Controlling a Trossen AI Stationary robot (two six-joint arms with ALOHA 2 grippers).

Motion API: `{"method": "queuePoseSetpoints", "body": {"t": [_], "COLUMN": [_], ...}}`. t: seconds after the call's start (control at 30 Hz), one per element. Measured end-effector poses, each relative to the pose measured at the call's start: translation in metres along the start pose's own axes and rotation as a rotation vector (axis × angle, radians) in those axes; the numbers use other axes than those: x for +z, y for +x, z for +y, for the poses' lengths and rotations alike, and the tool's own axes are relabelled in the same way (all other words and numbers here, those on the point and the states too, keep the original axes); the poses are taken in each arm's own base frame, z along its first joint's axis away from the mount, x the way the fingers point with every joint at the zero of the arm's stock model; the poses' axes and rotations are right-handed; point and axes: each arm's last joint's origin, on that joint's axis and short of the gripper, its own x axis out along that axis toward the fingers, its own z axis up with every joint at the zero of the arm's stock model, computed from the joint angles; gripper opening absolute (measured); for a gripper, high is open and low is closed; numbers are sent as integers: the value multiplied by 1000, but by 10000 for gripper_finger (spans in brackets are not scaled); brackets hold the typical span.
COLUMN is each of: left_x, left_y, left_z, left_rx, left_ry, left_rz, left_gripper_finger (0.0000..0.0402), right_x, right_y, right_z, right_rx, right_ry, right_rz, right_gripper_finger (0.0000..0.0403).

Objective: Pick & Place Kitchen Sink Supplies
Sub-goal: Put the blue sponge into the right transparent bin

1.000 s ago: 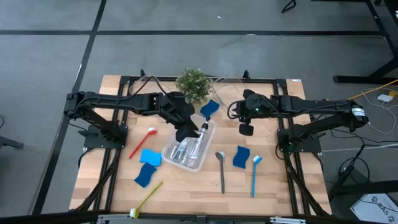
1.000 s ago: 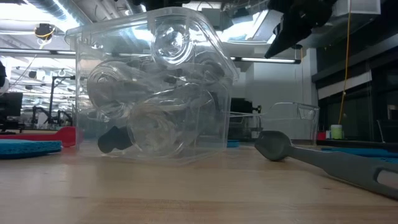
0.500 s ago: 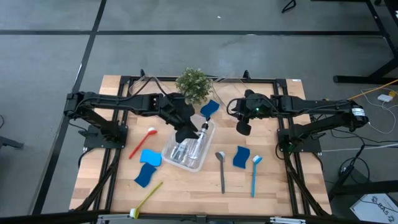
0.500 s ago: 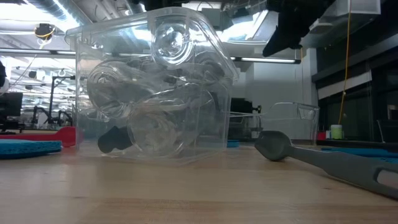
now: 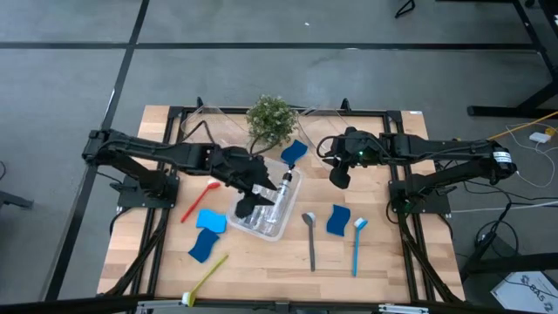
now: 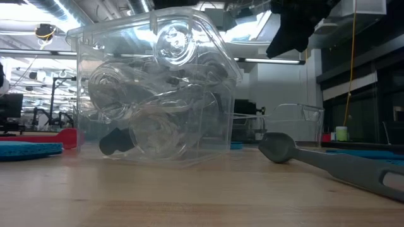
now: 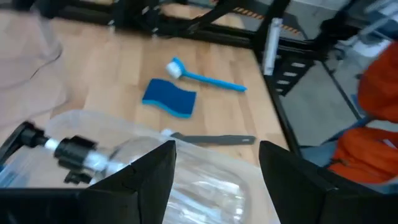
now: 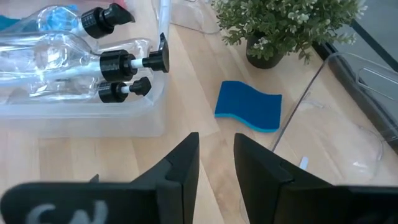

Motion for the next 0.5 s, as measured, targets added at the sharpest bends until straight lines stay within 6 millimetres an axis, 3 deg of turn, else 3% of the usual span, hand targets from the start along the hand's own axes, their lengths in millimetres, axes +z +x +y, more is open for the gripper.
{"method": "queuePoseSetpoints", "body": {"t": [0.17, 0.5], "left_x": [-11, -66], "left_y": [-20, -61], "left_z": [-6, 3], "left_rx": [-38, -108], "left_ry": [40, 57], "left_rz": [-80, -334], "left_gripper_finger": [226, 226], "right_x": [0, 0], "right_y": [0, 1], "right_z": [0, 0], "right_rx": [-1, -2], "right_ry": [-3, 11], "right_rz": [0, 1], "right_gripper_finger": [100, 100]}}
